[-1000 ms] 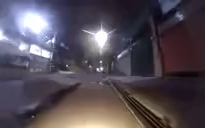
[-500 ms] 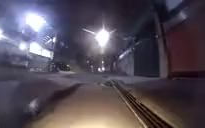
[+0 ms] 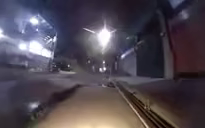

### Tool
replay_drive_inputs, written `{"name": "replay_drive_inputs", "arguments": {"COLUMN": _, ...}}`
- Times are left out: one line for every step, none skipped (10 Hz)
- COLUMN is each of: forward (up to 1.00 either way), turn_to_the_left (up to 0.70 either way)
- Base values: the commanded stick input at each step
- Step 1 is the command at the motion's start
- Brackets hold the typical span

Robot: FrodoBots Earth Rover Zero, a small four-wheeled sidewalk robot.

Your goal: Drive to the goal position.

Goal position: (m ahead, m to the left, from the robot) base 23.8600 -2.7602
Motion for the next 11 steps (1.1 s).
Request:
{"name": "replay_drive_inputs", "arguments": {"forward": 0.70, "turn_to_the_left": -0.16}}
{"name": "replay_drive_inputs", "arguments": {"forward": 0.70, "turn_to_the_left": -0.35}}
{"name": "replay_drive_inputs", "arguments": {"forward": 0.70, "turn_to_the_left": -0.35}}
{"name": "replay_drive_inputs", "arguments": {"forward": 0.70, "turn_to_the_left": -0.32}}
{"name": "replay_drive_inputs", "arguments": {"forward": 0.70, "turn_to_the_left": -0.25}}
{"name": "replay_drive_inputs", "arguments": {"forward": 0.70, "turn_to_the_left": -0.19}}
{"name": "replay_drive_inputs", "arguments": {"forward": 0.70, "turn_to_the_left": -0.12}}
{"name": "replay_drive_inputs", "arguments": {"forward": 0.70, "turn_to_the_left": -0.05}}
{"name": "replay_drive_inputs", "arguments": {"forward": 0.70, "turn_to_the_left": -0.13}}
{"name": "replay_drive_inputs", "arguments": {"forward": 0.70, "turn_to_the_left": -0.20}}
{"name": "replay_drive_inputs", "arguments": {"forward": 0.70, "turn_to_the_left": 0.00}}
